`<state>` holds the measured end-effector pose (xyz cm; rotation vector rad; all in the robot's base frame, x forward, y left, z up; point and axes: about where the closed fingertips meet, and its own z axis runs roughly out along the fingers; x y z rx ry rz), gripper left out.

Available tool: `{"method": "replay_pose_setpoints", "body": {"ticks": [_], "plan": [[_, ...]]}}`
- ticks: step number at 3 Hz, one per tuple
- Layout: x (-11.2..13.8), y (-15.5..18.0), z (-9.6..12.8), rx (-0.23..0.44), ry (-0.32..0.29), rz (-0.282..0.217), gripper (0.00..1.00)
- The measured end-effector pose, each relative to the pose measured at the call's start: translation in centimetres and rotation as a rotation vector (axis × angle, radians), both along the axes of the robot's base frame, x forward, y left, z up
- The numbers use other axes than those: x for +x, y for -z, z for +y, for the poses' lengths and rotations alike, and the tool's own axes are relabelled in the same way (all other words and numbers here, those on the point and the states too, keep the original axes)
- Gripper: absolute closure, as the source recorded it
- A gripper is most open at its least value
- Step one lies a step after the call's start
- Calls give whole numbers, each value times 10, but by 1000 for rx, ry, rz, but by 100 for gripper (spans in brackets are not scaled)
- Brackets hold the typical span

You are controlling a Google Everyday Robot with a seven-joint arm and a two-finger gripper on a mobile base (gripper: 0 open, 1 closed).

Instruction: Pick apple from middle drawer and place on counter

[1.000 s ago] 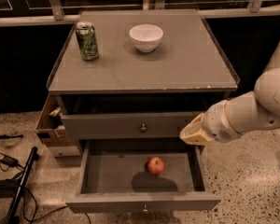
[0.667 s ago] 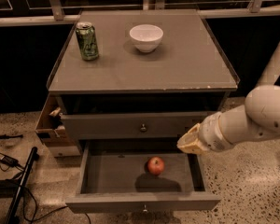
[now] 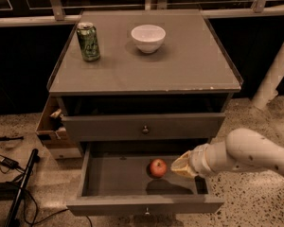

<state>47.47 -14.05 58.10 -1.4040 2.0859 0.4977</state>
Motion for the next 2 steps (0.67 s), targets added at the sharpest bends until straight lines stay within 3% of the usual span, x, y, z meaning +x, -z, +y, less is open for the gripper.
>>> {"method": "replay_pose_setpoints", "body": {"ticks": [1, 2], "plan": [[6, 68, 5, 21, 44, -8, 100], [11, 85, 5, 30, 72, -12, 100]]}}
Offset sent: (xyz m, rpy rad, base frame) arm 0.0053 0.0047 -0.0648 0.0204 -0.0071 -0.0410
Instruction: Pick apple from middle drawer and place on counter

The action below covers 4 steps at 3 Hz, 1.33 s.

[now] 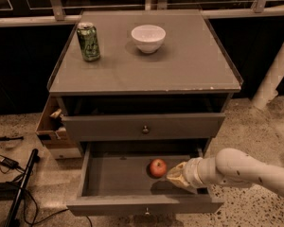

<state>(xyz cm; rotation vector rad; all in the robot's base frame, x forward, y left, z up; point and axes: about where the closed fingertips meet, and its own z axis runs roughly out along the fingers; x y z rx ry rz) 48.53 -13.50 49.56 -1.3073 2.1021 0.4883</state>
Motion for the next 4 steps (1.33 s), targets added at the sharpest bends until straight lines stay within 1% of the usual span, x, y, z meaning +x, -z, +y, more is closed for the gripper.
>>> {"method": "replay_pose_setpoints", "body": {"ticks": [1, 2, 3, 4], "plan": [[0, 3, -5, -12, 10, -6, 100], [5, 14, -14, -37, 32, -18, 81], [15, 30, -20, -55, 49, -29, 57], [25, 46, -22, -56, 57, -34, 34]]}}
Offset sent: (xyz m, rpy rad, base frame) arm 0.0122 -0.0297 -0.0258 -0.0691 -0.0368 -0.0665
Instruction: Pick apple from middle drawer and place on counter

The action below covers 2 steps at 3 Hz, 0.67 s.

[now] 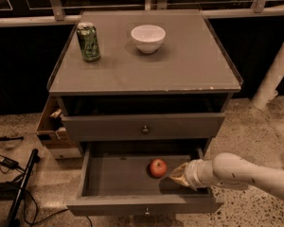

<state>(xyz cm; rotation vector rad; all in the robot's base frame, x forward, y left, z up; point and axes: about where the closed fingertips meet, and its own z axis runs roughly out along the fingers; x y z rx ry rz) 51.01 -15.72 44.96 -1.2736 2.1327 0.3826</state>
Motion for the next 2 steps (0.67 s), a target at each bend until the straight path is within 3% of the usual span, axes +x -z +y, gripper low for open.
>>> {"method": "replay_pose_setpoints", "body": {"ticks": [2], "plan": [[17, 26, 7, 37, -12, -22, 15]]}}
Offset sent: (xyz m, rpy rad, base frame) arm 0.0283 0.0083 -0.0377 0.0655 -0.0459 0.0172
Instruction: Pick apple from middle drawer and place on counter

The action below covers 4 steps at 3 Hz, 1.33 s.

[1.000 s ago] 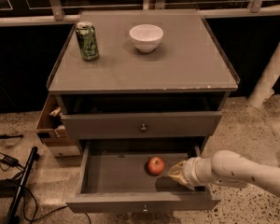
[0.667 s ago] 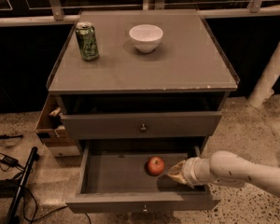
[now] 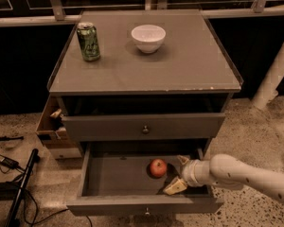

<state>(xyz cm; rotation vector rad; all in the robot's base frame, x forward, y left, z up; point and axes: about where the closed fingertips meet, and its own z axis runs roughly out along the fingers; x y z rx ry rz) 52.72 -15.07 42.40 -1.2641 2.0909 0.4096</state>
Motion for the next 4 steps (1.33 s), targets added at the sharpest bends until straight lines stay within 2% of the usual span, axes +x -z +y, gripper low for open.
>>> {"method": "replay_pose_setpoints", "body": {"ticks": [1, 2, 4], "plan": [[9, 10, 7, 32, -5, -20, 20], [20, 19, 16, 58, -7, -33, 31], [37, 37, 35, 129, -22, -76, 23]]}}
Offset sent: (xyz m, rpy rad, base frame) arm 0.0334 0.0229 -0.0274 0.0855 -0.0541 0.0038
